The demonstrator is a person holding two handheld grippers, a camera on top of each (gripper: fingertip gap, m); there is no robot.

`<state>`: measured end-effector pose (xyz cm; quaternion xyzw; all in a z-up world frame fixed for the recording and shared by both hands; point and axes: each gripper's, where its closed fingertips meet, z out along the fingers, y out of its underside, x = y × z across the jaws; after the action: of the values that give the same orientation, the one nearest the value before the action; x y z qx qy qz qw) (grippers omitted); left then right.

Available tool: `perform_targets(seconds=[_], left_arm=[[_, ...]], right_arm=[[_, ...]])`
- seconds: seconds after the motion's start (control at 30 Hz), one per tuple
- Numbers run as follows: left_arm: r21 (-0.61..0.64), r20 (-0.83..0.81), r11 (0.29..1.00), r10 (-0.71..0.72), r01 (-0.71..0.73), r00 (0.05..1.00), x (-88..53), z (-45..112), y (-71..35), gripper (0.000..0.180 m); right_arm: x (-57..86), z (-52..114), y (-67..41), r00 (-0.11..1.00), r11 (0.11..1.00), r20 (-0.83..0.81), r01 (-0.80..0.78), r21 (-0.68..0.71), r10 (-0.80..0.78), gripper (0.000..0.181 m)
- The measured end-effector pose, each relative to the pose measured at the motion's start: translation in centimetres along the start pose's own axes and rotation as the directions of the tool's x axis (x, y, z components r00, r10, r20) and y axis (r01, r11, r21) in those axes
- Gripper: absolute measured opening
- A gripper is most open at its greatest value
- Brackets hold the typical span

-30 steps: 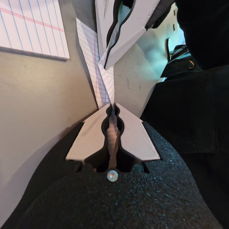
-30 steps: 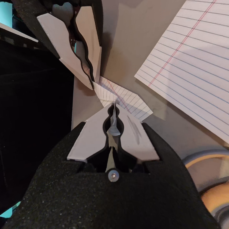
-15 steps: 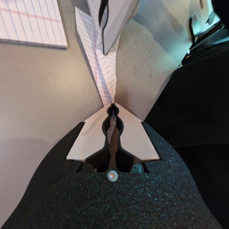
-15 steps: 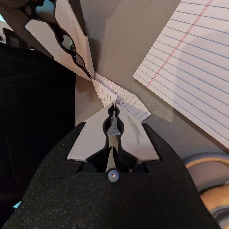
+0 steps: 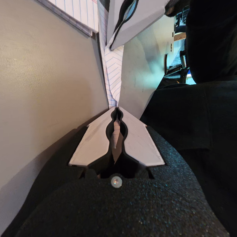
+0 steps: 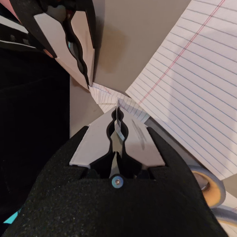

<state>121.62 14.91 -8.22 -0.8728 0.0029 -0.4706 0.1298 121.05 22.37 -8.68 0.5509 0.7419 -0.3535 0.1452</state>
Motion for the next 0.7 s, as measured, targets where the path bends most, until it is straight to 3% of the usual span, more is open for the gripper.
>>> perform_targets(seconds=[0.23, 0.33, 0.43, 0.6, 0.7], left_arm=[[0.084, 0.022, 0.996, 0.011, -0.012, 1.000, -0.4, -0.6, -0.3, 0.000], [0.105, 0.088, 0.991, 0.078, -0.088, 0.993, -0.6, -1.1, -0.5, 0.001], [0.149, 0.182, 0.971, 0.157, -0.185, 0.971, -0.4, -1.8, -1.8, 0.012], [0.113, 0.369, 0.928, 0.292, -0.354, 0.883, -0.7, -1.3, -3.8, 0.029], [0.048, 0.401, 0.913, 0.353, -0.405, 0.845, -1.1, -0.2, -4.1, 0.027]], right_arm=[[0.2, -0.1, -0.3, 1.000, 0.999, 0.013, -0.024, 0.034, 0.024, 0.000], [0.2, -0.1, -0.3, 0.999, 0.999, 0.017, -0.030, 0.039, 0.029, 0.000], [0.2, -0.1, -0.3, 0.999, 0.998, 0.029, -0.042, 0.050, 0.041, 0.000], [-0.2, 0.1, -0.1, 0.998, 0.998, 0.047, -0.046, 0.046, 0.043, 0.000], [-0.3, 0.2, 0.0, 0.998, 0.998, 0.052, -0.049, 0.040, 0.047, 0.000]])
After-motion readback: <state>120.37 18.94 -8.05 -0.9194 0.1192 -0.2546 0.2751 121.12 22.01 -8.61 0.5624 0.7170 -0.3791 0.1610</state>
